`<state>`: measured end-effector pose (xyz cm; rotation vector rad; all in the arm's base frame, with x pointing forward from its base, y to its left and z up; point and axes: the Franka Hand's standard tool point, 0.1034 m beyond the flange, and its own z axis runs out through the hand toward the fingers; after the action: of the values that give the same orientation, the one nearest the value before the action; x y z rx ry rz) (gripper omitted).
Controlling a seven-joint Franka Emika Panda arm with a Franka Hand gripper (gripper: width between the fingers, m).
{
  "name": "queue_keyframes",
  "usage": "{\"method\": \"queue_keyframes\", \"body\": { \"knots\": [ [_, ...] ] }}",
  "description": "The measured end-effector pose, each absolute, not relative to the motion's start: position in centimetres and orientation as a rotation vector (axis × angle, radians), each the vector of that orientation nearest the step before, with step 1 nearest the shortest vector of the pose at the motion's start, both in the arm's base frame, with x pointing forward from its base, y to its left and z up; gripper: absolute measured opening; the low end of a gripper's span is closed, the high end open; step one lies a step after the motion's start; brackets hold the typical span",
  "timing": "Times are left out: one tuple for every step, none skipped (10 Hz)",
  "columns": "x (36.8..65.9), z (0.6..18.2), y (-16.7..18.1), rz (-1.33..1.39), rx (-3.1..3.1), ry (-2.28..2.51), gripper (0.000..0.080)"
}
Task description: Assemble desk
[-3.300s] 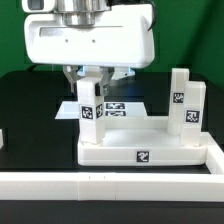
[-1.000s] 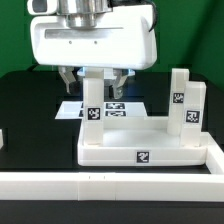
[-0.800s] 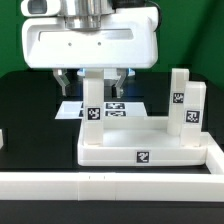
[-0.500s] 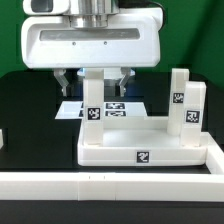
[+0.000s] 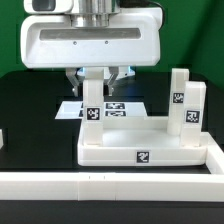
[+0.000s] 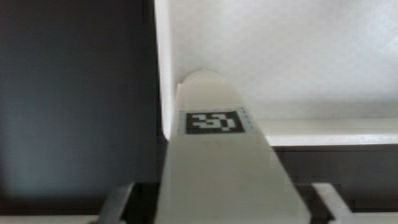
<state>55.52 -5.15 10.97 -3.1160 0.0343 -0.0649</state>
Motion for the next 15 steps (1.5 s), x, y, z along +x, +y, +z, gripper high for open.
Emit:
{"method": "queue_keyframes", "body": {
  "knots": [
    [55.52, 10.97, -5.15, -0.065, -3.116, 0.035, 0.0288],
    [55.52, 10.97, -5.15, -0.065, -3.115, 0.052, 0.0288],
    [55.52, 10.97, -5.15, -0.065, -3.115, 0.066, 0.0288],
    [55.52, 10.97, -5.16, -0.063, -3.108, 0.187, 0.0288],
    [55.6, 11.04, -5.22, -0.063, -3.08, 0.401, 0.0288],
    [55.61, 11.03, -5.21, -0.061, -3.044, 0.603, 0.0288],
    [55.61, 10.89, -5.17, -0.071, -3.013, 0.749, 0.0288],
    [55.59, 10.85, -5.22, -0.075, -2.956, 0.945, 0.029],
    [55.63, 10.81, -5.28, -0.083, -2.899, 1.092, 0.029],
    [55.69, 10.79, -5.42, -0.092, -2.822, 1.247, 0.029],
    [55.75, 10.78, -5.59, -0.104, -2.75, 1.355, 0.029],
    [55.82, 10.78, -5.69, -0.111, -2.721, 1.398, 0.029],
    [55.93, 10.76, -5.85, -0.114, -2.636, 1.53, 0.029],
    [55.96, 10.77, -5.88, -0.105, -2.538, 1.679, 0.029],
    [55.98, 10.76, -5.86, -0.093, -2.471, 1.774, 0.029]
  ]
}}
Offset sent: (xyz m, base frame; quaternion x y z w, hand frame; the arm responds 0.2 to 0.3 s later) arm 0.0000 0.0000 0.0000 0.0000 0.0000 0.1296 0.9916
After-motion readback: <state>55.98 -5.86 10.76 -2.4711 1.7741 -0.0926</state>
